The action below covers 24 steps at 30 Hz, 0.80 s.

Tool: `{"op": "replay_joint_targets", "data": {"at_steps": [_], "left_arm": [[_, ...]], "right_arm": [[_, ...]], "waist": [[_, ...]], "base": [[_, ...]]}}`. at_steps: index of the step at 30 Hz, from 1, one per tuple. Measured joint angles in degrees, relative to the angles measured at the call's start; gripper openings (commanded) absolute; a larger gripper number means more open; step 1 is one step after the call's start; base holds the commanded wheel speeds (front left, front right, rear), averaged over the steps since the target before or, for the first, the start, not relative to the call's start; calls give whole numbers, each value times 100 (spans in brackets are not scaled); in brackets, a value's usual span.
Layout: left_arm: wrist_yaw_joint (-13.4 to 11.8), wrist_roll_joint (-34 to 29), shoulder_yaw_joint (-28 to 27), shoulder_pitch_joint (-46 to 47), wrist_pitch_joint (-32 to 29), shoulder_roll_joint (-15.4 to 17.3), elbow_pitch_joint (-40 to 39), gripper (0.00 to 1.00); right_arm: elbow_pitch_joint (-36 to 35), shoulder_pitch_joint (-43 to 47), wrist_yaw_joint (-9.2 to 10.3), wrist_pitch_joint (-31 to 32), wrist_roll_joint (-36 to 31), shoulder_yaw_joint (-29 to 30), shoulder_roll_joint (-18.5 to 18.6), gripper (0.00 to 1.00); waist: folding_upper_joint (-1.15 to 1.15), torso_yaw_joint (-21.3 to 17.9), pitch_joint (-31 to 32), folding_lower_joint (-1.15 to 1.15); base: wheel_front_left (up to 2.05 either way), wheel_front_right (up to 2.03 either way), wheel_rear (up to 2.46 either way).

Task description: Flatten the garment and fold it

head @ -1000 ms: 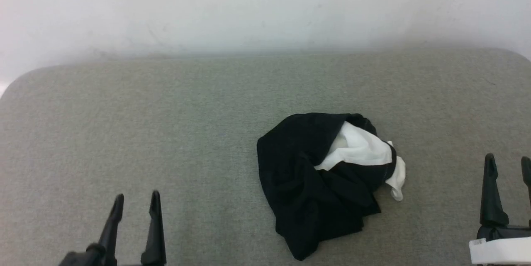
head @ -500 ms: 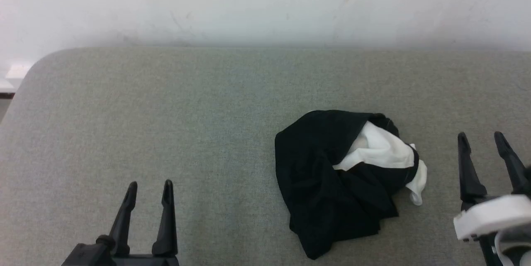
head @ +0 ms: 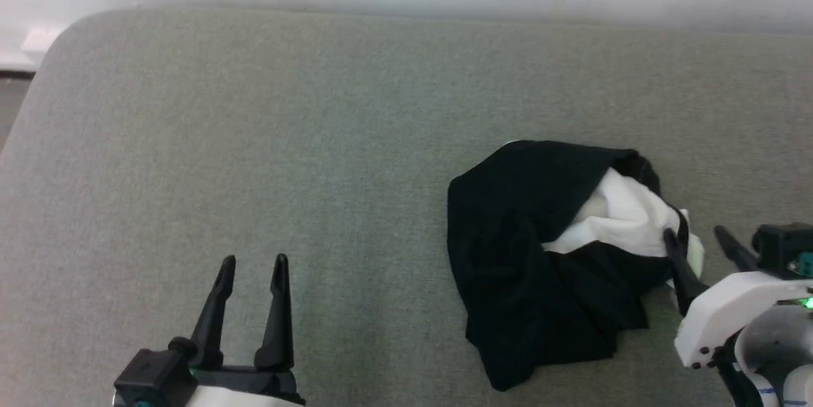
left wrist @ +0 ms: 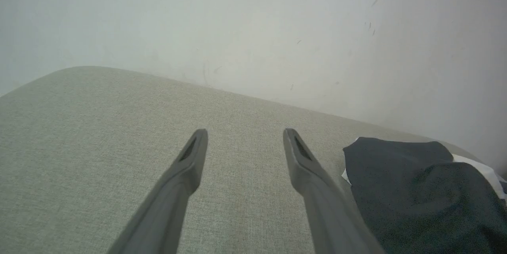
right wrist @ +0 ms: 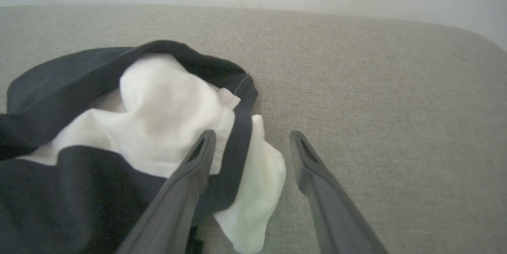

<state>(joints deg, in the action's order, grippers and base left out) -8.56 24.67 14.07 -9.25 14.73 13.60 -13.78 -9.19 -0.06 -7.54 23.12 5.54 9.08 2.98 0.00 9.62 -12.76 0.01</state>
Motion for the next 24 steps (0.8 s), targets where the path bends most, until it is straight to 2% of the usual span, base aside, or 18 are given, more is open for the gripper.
{"op": "replay_joint_targets", "data": {"at_steps": [7, 8, 9, 10, 20, 24], "left_arm": [[155, -34, -62, 60, 0, -145, 146, 100], [156, -54, -66, 64, 0, -164, 168, 100], [183, -57, -70, 77, 0, -180, 188, 100], [201, -57, -76, 100, 0, -199, 202, 100], [300, -59, -169, 143, 0, -321, 359, 100], [304, -85, -231, 138, 0, -322, 377, 100]], "right_arm": [[343, -2, 0, 221, 110, -193, -2, 100], [374, -11, 0, 224, 120, -188, -1, 31], [393, -29, 0, 216, 138, -176, -1, 2], [403, -58, 0, 203, 152, -174, -1, 0], [34, -475, 0, -51, -160, -278, 15, 0], [-288, -1060, -1, -20, -291, -379, 289, 0]], "waist": [[0, 237, -209, 0], [0, 259, -228, 0], [0, 279, -244, 0], [0, 292, -257, 0], [0, 146, -91, -1], [0, 12, 60, -1]], "base": [[0, 0, 0], [0, 0, 0], [0, 0, 0], [0, 0, 0], [0, 0, 0], [0, 0, 0]]}}
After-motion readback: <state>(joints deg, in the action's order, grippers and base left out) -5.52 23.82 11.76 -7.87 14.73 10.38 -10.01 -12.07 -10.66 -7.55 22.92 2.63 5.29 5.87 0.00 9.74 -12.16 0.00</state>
